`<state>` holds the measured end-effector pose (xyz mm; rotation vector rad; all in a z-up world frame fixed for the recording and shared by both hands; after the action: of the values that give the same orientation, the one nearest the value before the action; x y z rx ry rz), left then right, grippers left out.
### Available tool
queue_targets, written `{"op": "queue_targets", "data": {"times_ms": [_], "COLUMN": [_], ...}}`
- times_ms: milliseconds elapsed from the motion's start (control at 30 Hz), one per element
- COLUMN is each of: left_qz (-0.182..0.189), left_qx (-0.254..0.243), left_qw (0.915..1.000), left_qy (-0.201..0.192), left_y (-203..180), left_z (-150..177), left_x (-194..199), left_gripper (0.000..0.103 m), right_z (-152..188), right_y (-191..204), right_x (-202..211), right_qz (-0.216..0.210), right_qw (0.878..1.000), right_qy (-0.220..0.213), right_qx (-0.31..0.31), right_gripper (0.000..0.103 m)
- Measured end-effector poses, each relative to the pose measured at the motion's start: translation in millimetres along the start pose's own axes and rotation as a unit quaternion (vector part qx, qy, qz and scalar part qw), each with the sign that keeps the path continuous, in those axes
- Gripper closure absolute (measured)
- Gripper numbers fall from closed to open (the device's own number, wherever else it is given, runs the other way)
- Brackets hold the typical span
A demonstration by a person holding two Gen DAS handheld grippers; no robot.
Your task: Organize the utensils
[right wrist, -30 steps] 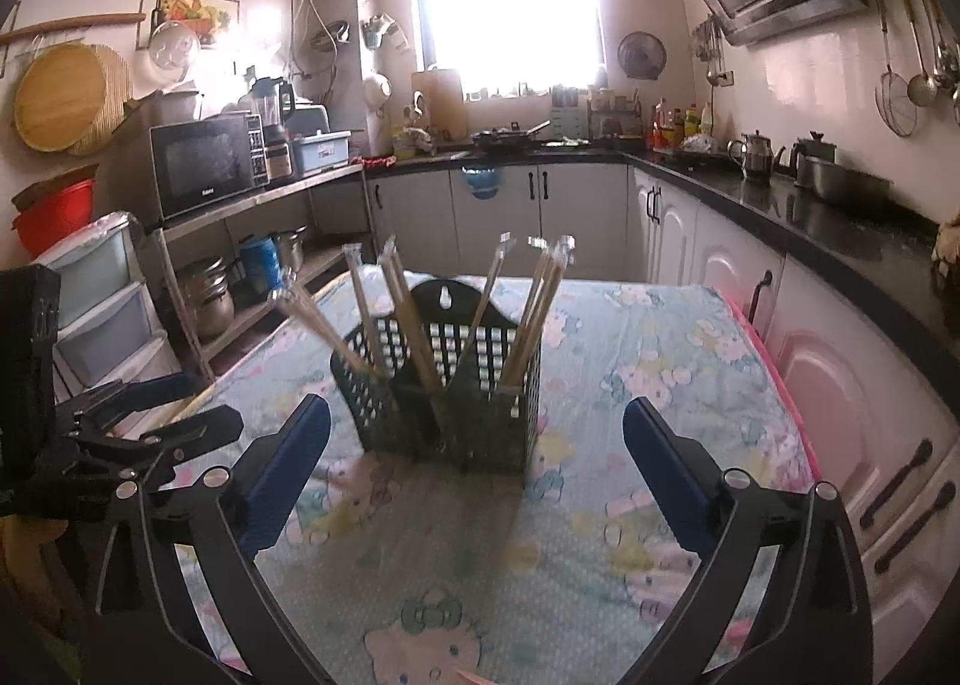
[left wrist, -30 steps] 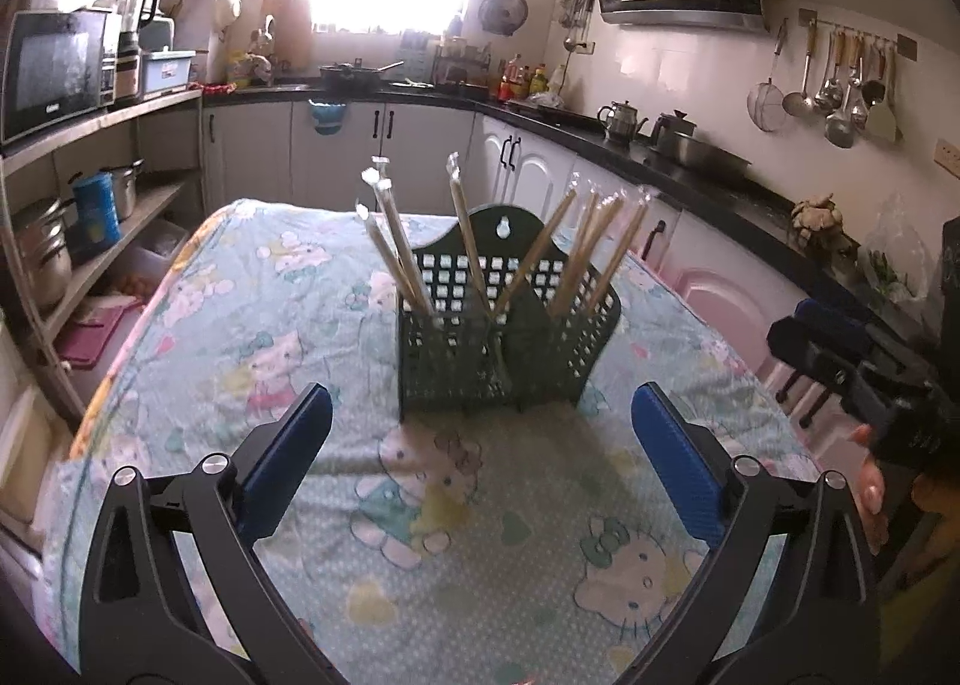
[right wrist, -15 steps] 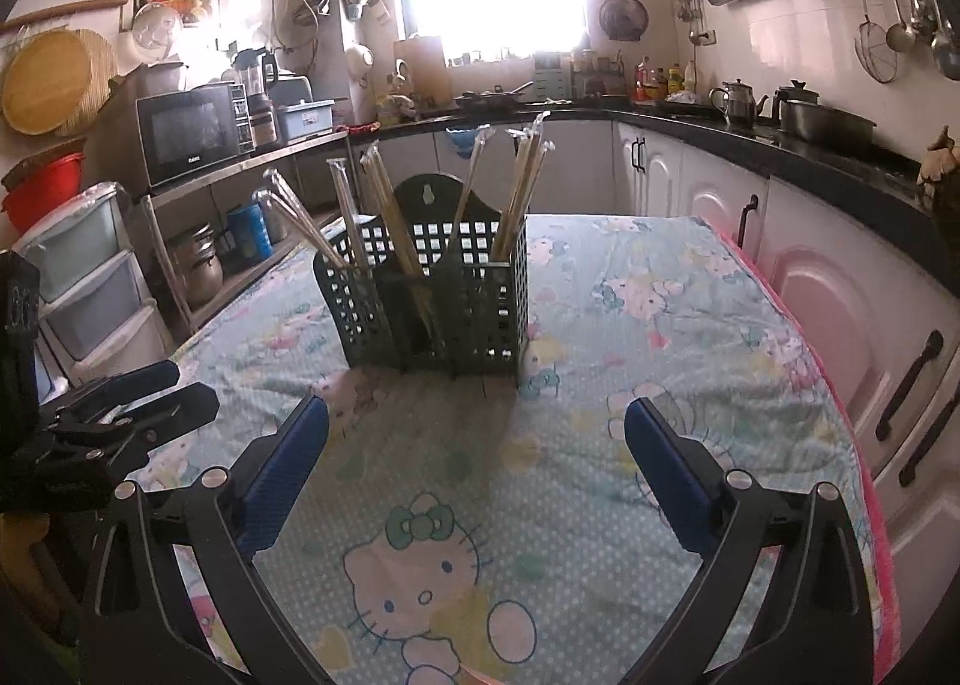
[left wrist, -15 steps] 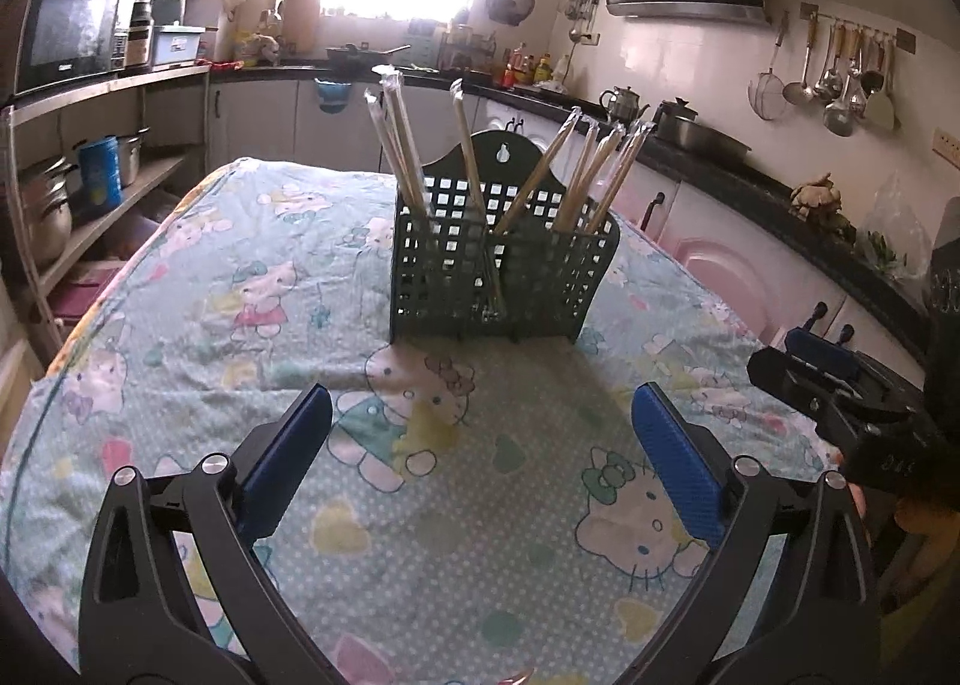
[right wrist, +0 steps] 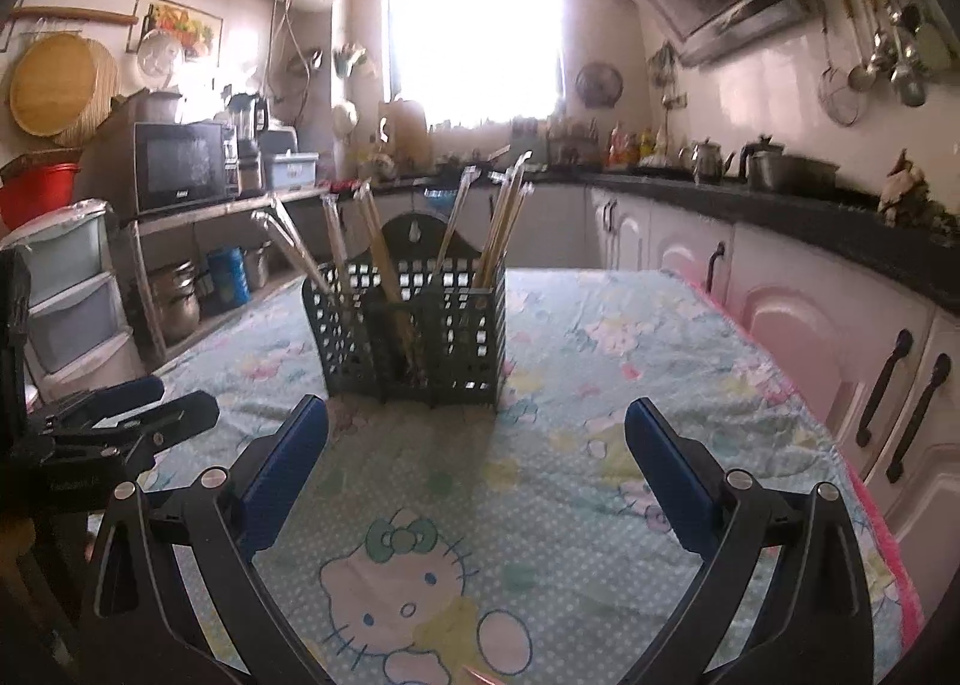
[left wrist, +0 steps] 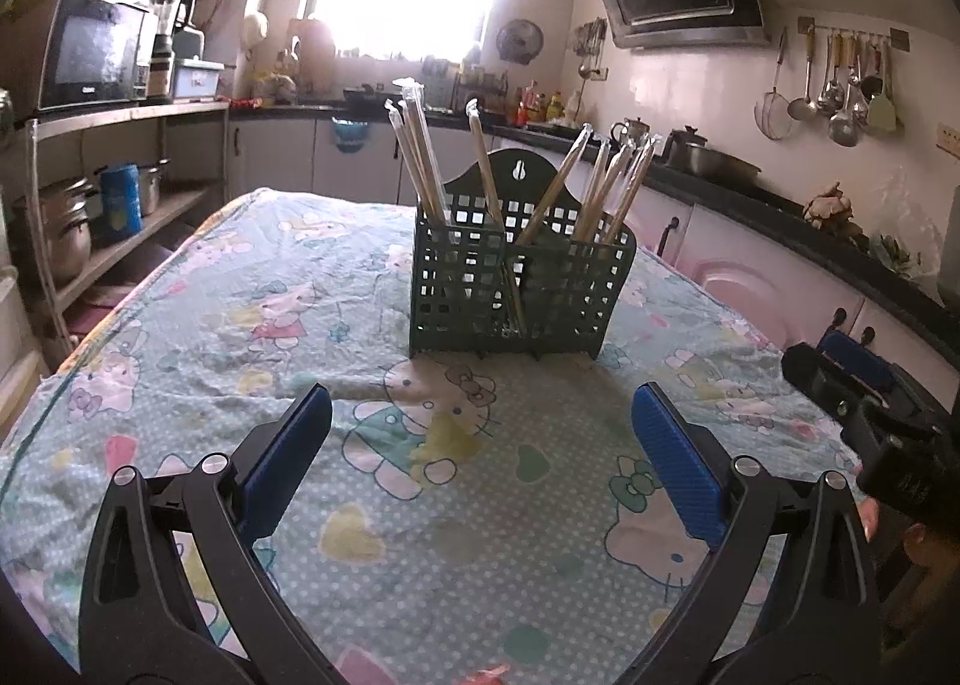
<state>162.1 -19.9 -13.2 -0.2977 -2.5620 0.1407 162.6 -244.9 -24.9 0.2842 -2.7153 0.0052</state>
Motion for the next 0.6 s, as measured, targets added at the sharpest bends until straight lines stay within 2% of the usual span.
{"op": "queue_targets", "data": {"times_ms": [100,300,600], "left_qz": [-0.002,-0.026,-0.023], "left_qx": [0.002,0.002,0.005], "left_qw": [1.0000,0.9997,0.9997], "left_qy": [-0.005,-0.001,-0.007], "left_y": [1,1,5], "left_z": [3,6,7], "left_x": [-1,-4,-3], "left_gripper": [0.011,0.011,0.011], "right_z": [3,10,11], "right_y": [2,4,5], "right_x": [3,-2,-1], "right_qz": [0.013,0.016,0.014], "right_qw": [1.000,1.000,1.000], "right_qy": [-0.018,-0.015,-0.013], "right_qx": [0.012,0.016,0.015], "right_gripper": [0.006,0.006,0.006]}}
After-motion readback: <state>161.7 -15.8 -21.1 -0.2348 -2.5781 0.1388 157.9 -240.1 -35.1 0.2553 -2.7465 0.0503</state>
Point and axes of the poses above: each gripper's, at about its wrist camera, not at the fingertips, and x roughly against the way its jaws point, y to its left, z to its underside, the point moved 2 cm from there along -x, roughly the way its jaws point, and after that the axes turned 7 degrees about y, right-handed, at the moved point
